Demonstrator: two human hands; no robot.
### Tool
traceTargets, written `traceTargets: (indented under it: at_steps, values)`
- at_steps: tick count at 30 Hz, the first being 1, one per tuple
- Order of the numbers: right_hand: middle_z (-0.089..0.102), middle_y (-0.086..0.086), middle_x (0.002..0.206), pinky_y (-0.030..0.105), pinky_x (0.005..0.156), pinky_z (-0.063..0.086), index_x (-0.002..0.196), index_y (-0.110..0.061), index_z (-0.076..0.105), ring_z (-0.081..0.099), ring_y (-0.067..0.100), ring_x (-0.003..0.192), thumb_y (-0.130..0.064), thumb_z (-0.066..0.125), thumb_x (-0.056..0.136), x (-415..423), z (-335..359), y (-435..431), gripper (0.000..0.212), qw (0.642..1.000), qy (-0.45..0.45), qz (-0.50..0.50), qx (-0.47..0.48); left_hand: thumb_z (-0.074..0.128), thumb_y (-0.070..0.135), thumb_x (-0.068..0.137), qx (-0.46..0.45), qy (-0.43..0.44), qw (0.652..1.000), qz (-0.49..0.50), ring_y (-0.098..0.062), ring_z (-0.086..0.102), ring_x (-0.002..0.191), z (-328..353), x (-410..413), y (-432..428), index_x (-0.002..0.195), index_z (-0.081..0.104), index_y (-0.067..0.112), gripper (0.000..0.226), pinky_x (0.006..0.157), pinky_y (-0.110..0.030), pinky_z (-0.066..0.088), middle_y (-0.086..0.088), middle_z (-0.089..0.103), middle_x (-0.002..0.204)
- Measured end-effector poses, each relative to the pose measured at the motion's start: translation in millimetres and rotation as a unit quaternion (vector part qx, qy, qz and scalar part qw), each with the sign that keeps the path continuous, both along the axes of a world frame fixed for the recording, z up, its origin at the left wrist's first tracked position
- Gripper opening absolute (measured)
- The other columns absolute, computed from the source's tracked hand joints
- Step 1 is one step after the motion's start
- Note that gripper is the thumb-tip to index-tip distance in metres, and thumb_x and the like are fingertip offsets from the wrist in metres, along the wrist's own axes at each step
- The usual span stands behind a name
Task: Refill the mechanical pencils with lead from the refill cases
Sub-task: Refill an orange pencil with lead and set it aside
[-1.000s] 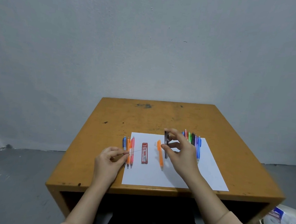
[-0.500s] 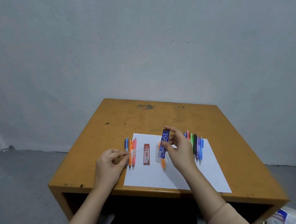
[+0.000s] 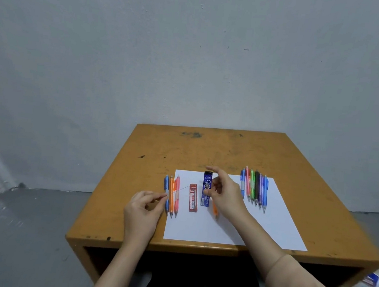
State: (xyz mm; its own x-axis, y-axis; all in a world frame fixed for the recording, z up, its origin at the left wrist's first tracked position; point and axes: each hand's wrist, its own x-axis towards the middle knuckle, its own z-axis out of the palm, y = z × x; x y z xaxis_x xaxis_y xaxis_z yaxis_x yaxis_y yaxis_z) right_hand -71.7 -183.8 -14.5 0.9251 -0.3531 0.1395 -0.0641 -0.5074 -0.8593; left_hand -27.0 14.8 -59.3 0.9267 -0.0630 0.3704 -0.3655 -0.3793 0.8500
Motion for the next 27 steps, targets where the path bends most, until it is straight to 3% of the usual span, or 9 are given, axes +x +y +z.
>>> traceTargets:
  at_steps: [5, 7, 11, 13, 17, 22, 27]
  values:
    - [0.053, -0.009, 0.088, 0.006, 0.059, 0.045, 0.133, -0.023, 0.048, 0.054, 0.001, 0.079, -0.001, 0.06, 0.089, 5, 1, 0, 0.05, 0.999, 0.014, 0.014, -0.04, 0.076, 0.022, 0.078, 0.006, -0.004, 1.0, 0.002, -0.006, 0.058, 0.082, 1, -1, 0, 0.093, 0.075, 0.024, 0.016, 0.066, -0.029, 0.053, 0.016, 0.063, 0.085]
    - [0.055, -0.006, 0.098, 0.007, 0.065, 0.045, 0.134, -0.021, 0.048, 0.053, 0.003, 0.085, -0.001, 0.061, 0.088, 7, 1, 1, 0.052, 0.998, 0.019, 0.021, -0.053, 0.076, 0.022, 0.078, 0.008, -0.002, 1.0, 0.004, -0.006, 0.058, 0.082, 1, -1, 0, 0.094, 0.075, 0.024, 0.016, 0.065, -0.027, 0.053, 0.015, 0.063, 0.086]
    - [0.047, 0.0, 0.133, 0.028, 0.101, 0.037, 0.133, -0.022, 0.05, 0.038, 0.012, 0.122, -0.005, 0.067, 0.085, 12, 0, 2, 0.053, 0.992, 0.025, 0.028, -0.123, 0.076, 0.021, 0.077, 0.003, -0.006, 1.0, 0.003, -0.007, 0.057, 0.08, 1, -1, 0, 0.094, 0.075, 0.024, 0.016, 0.062, -0.025, 0.051, 0.014, 0.063, 0.085]
    - [0.04, -0.001, 0.14, 0.037, 0.109, 0.028, 0.132, -0.024, 0.05, 0.023, 0.015, 0.132, -0.01, 0.069, 0.084, 15, 0, 1, 0.053, 0.987, 0.04, 0.024, -0.157, 0.076, 0.021, 0.077, 0.0, -0.007, 1.0, 0.003, -0.007, 0.057, 0.08, 1, -1, 0, 0.093, 0.075, 0.024, 0.016, 0.061, -0.023, 0.05, 0.014, 0.064, 0.084]
    - [0.034, -0.001, 0.146, 0.038, 0.108, 0.02, 0.131, -0.024, 0.05, 0.014, 0.019, 0.137, -0.014, 0.07, 0.084, 21, -1, -3, 0.052, 0.979, 0.084, 0.025, -0.182, 0.076, 0.021, 0.077, 0.0, 0.0, 1.0, 0.002, -0.006, 0.057, 0.081, 1, -1, 0, 0.093, 0.075, 0.025, 0.017, 0.062, -0.023, 0.051, 0.016, 0.063, 0.085]
    - [0.04, 0.002, 0.141, 0.04, 0.108, 0.024, 0.132, -0.025, 0.049, 0.018, 0.022, 0.136, -0.02, 0.069, 0.085, 32, -3, -11, 0.051, 0.972, 0.156, 0.056, -0.166, 0.076, 0.02, 0.077, 0.0, -0.001, 1.0, 0.001, -0.005, 0.057, 0.081, 2, -2, 0, 0.093, 0.075, 0.024, 0.016, 0.063, -0.024, 0.051, 0.015, 0.064, 0.085]
    - [0.044, 0.003, 0.136, 0.042, 0.104, 0.029, 0.133, -0.025, 0.051, 0.018, 0.024, 0.136, -0.026, 0.068, 0.087, 36, -1, -15, 0.05, 0.959, 0.193, 0.081, -0.188, 0.075, 0.021, 0.078, 0.003, 0.004, 1.0, -0.002, -0.005, 0.058, 0.083, 3, -2, -1, 0.094, 0.075, 0.024, 0.016, 0.06, -0.012, 0.046, 0.016, 0.064, 0.086]
